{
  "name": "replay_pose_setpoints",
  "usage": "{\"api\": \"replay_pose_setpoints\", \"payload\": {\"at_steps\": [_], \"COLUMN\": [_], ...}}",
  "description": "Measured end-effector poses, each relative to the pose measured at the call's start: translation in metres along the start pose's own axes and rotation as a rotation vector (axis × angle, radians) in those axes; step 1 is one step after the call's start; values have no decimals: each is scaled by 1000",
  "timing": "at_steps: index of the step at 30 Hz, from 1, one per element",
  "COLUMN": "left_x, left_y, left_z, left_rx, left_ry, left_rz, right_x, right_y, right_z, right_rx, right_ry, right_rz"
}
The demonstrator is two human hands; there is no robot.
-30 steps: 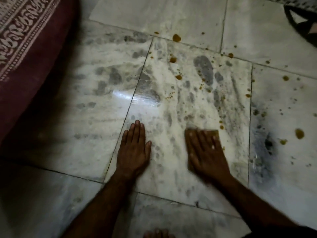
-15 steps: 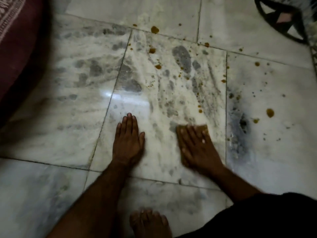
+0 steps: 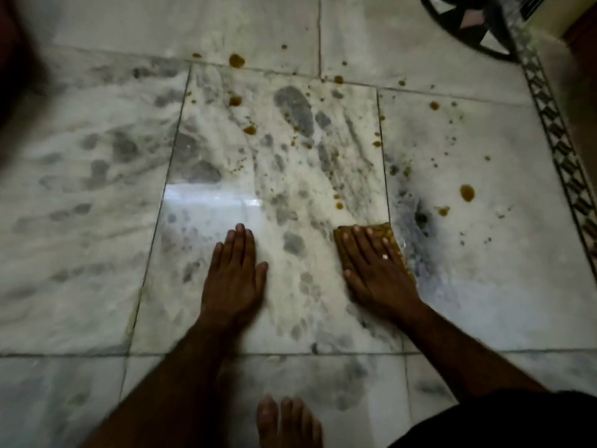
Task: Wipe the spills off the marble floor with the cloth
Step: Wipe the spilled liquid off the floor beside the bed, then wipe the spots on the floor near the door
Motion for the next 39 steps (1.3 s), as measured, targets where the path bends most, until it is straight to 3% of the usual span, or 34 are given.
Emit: {"api": "replay_pose_setpoints", "payload": {"at_steps": [4,7,10,15,17,20,23,29,34,39], "left_x": [-3,2,0,-1,2,5,7,9,13,13], "left_y": [24,45,57,53,54,54,53,55,45,26], "left_z": [-23,-26,-21,-22,-21,-20,-16,-17,-29,-69], "left_rx": [-43,-83,-173,-112,-110,-120,-130,-121,-133,-312], "left_ry": [-42,-51,-2,-23,-43,-118,-207,-205,-169,-152], "left_rz": [6,-33,-56,-33,-26,-33,-38,7,73,160], "right_x": [7,-2,-8,0,3,-1,-7,-8,-4,25], "right_y": [77,59,9,70,109,122,76,-13,-39,-34], "right_z": [30,73,57,-15,4,58,94,77,42,43], "right_rx": [-95,145,282,-166,-184,42,234,413,208,47], "right_ry": [76,38,4,43,94,64,84,37,291,382], "right_rz": [-32,-130,-89,-67,-79,-156,-140,-71,-110,-11]}}
Point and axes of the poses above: each hand's wrist, its own y-axis towards the middle knuckle, its own x-axis out of the back of the hand, z = x × y, the point moved 4 cm from there along y, towards the middle knuckle, and after that the axes turned 1 degree about -z, right-handed, at the moved point
